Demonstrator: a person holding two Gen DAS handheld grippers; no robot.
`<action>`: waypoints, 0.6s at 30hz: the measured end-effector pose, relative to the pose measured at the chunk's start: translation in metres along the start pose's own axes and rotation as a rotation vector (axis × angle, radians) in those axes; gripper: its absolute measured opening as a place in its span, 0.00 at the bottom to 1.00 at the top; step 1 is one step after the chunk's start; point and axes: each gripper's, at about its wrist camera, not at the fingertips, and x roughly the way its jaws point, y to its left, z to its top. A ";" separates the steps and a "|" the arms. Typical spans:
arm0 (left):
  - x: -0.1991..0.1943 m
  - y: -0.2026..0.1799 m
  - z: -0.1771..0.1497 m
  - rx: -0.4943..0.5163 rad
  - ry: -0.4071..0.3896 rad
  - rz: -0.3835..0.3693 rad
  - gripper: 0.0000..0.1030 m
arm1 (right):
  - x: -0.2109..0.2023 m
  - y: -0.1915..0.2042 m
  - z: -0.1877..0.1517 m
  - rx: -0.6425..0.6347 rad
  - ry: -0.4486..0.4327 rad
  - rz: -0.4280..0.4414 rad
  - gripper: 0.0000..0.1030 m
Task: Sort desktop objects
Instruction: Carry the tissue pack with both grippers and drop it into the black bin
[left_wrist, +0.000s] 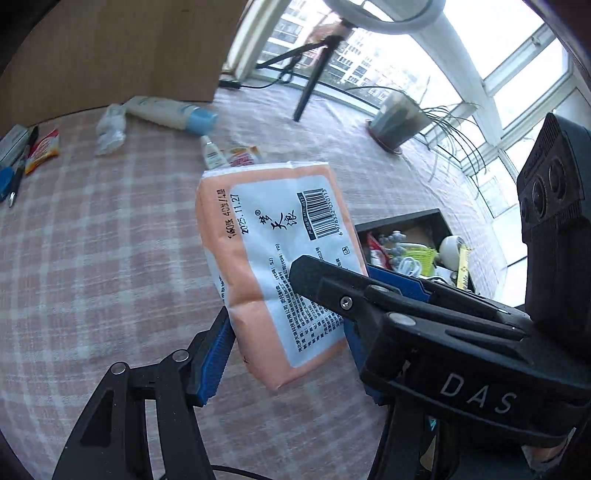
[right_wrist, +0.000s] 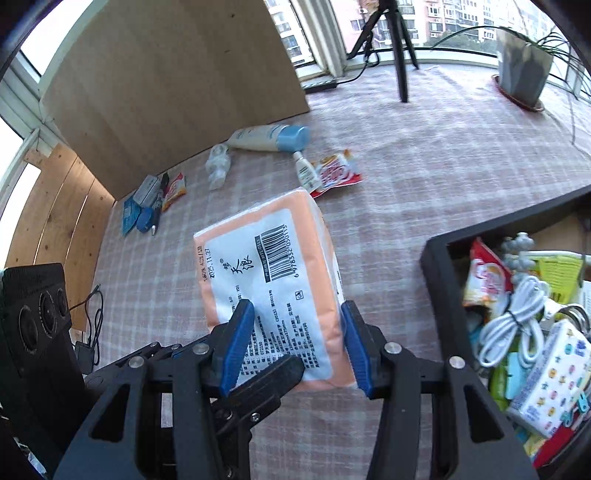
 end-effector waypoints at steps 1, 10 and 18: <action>0.003 -0.014 0.001 0.020 0.000 -0.010 0.55 | -0.011 -0.011 0.002 0.018 -0.019 -0.011 0.47; 0.049 -0.123 0.029 0.197 0.034 -0.094 0.56 | -0.081 -0.104 0.018 0.162 -0.132 -0.097 0.47; 0.088 -0.187 0.039 0.302 0.076 -0.144 0.57 | -0.117 -0.166 0.014 0.270 -0.189 -0.157 0.47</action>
